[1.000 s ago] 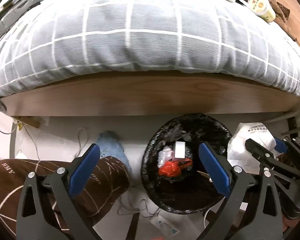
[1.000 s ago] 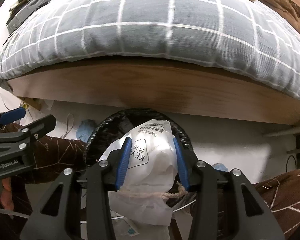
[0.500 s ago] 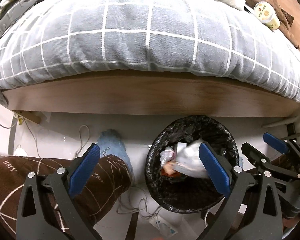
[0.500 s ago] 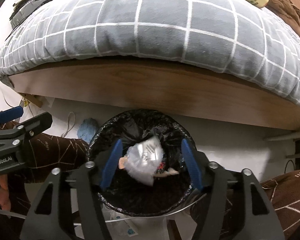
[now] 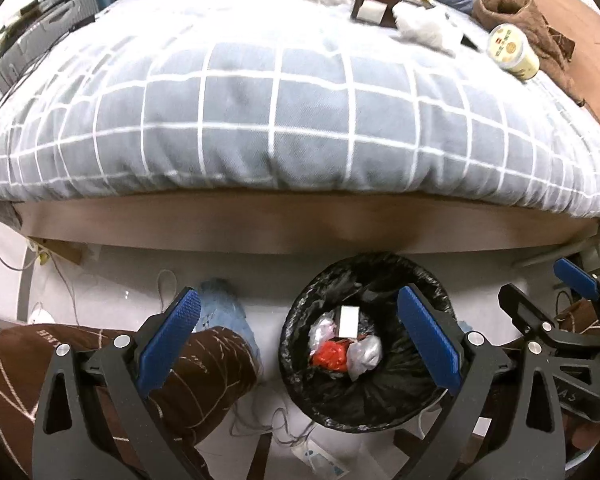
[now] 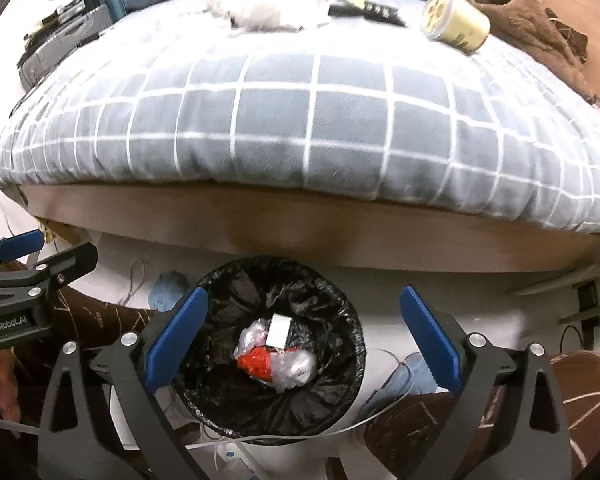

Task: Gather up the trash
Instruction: 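Move both tools back over the bed toward the tissue and yogurt cup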

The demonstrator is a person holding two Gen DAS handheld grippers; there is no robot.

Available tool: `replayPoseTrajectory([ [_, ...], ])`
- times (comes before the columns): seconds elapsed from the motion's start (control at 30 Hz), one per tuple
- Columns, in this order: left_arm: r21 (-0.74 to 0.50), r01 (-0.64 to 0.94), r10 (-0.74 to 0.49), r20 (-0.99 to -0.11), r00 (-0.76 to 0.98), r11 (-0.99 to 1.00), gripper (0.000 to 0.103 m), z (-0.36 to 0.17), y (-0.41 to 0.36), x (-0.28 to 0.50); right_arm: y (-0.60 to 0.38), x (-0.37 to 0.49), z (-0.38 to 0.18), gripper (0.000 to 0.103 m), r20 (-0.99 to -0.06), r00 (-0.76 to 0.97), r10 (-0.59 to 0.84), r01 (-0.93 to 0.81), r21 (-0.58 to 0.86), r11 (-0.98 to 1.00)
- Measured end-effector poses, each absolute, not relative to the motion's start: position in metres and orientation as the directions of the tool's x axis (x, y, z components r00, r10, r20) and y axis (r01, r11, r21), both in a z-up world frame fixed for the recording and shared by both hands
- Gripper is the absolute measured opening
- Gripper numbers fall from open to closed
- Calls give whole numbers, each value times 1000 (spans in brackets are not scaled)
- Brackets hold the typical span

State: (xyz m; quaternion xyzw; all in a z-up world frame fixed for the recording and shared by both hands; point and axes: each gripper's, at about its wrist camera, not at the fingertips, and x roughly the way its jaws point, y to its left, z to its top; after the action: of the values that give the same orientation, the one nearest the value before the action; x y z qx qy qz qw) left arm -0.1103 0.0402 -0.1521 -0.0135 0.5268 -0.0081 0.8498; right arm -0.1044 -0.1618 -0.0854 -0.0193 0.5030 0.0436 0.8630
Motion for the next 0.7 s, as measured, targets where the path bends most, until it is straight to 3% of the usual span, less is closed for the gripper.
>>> replayPoseTrajectory([
  [0.7, -42, 32, -53, -844, 535, 999, 97, -83, 21, -98, -202, -94, -15, 95, -792, 611, -6, -20, -23, 1000],
])
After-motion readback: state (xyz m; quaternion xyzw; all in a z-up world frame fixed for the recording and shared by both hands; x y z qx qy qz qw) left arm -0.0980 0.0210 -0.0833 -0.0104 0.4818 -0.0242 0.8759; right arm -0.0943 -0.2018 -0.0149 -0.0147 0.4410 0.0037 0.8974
